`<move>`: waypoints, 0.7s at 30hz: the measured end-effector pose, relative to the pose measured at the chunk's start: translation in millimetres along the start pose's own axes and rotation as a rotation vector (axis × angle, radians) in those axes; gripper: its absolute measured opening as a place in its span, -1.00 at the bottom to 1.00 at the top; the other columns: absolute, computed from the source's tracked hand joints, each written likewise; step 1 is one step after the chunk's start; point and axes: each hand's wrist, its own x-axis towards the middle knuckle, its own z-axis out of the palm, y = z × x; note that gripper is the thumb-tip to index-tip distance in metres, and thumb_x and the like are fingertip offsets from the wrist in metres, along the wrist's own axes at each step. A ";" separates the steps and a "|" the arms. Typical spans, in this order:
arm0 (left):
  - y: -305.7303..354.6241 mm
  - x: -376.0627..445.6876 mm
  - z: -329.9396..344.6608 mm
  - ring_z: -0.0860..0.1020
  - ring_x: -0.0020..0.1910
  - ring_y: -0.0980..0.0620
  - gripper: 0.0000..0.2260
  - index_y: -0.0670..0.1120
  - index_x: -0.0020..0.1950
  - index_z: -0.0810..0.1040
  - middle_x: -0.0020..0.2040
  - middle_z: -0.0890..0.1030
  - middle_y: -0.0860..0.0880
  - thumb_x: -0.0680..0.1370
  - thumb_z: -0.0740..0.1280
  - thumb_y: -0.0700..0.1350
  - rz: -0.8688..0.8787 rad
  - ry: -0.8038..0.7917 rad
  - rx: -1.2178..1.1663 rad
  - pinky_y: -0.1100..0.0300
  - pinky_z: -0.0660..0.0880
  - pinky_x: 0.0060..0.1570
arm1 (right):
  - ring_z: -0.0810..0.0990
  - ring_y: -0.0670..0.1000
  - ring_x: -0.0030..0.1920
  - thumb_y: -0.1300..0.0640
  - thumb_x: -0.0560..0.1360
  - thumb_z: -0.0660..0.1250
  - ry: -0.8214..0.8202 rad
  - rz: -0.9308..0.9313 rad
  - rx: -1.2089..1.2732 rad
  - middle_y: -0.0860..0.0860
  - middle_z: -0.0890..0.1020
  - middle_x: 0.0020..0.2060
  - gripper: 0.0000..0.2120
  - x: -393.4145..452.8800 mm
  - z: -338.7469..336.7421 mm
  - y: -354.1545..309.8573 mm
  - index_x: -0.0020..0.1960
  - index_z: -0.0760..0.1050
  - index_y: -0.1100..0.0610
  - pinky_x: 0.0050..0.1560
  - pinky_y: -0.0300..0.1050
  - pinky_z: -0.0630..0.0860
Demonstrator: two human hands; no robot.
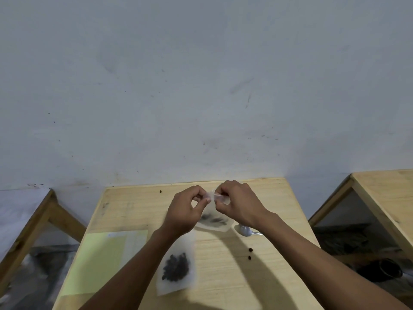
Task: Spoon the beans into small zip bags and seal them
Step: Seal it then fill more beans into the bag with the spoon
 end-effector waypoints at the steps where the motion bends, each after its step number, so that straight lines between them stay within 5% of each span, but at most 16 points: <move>1: -0.8 -1.1 -1.2 0.58 -0.17 0.13 -0.90 0.01 -0.20 0.56 -0.24 0.63 0.15 0.52 0.40 -0.12 0.009 0.001 0.002 0.32 0.45 -0.12 | 0.42 -0.07 -0.12 0.02 0.48 0.27 -0.004 -0.016 -0.020 -0.15 0.56 -0.17 -0.91 0.3 1.5 -0.7 -0.09 0.50 0.02 0.04 -0.05 0.38; 10: -2.5 -14.9 -18.3 0.55 -0.24 0.14 -0.85 -0.03 -0.24 0.54 -0.27 0.63 0.06 0.51 0.41 -0.19 -0.021 0.051 -0.042 0.38 0.44 -0.19 | 0.48 0.01 -0.05 0.06 0.53 0.24 0.023 -0.184 -0.180 -0.07 0.60 -0.12 -0.86 -3.8 8.9 2.0 -0.03 0.54 0.08 0.01 -0.08 0.35; 17: -10.6 -22.3 -42.3 0.61 -0.12 0.13 -0.87 -0.04 -0.20 0.52 -0.17 0.66 0.07 0.54 0.39 -0.12 -0.173 0.050 -0.070 0.24 0.48 -0.12 | 0.40 -0.14 -0.17 0.04 0.56 0.28 -0.014 -0.169 0.005 -0.16 0.54 -0.22 -0.87 -8.7 3.2 4.7 -0.13 0.50 0.05 -0.07 -0.24 0.37; 21: -3.4 -23.2 -48.0 0.45 -0.54 0.29 -0.88 -0.21 -0.13 0.50 -0.41 0.57 0.15 0.56 0.35 -0.19 -0.205 0.058 -0.161 0.46 0.29 -0.47 | 0.41 -0.26 -0.18 -0.03 0.57 0.29 -0.029 -0.095 0.068 -0.21 0.48 -0.29 -0.79 -5.3 1.0 4.2 -0.21 0.41 -0.01 -0.16 -0.37 0.32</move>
